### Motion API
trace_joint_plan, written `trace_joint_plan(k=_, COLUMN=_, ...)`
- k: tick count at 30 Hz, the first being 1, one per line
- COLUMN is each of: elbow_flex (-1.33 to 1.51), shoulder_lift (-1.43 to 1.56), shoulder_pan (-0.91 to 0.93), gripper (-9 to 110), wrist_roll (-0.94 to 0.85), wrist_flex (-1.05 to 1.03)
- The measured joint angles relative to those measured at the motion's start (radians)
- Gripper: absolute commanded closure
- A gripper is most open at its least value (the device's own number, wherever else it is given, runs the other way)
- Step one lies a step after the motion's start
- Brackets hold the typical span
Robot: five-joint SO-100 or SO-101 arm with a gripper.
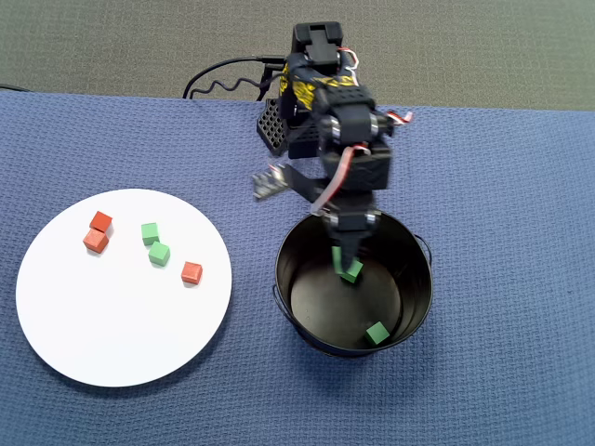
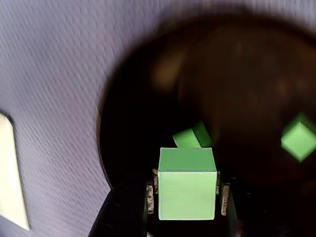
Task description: Pick up the green cubes from the white plate and place them in the black recipient
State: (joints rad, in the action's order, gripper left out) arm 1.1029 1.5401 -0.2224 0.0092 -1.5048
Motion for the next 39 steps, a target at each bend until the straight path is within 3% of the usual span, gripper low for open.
trace_joint_plan(k=8, elbow_flex=0.000, shoulder_lift=0.015, shoulder_pan=0.031, gripper=68, wrist_roll=-0.083, wrist_flex=0.005)
trace_joint_plan(k=22, elbow_flex=0.138, shoulder_lift=0.120, shoulder_pan=0.724, gripper=68, wrist_roll=-0.638, wrist_flex=0.161)
trace_joint_plan(k=32, elbow_flex=0.155, shoulder_lift=-0.121, shoulder_pan=0.936, gripper=69, wrist_roll=-0.686, wrist_flex=0.262)
trace_joint_plan(k=39, elbow_flex=0.206, shoulder_lift=-0.184, shoulder_pan=0.963, gripper=70, wrist_roll=-0.661, wrist_flex=0.285)
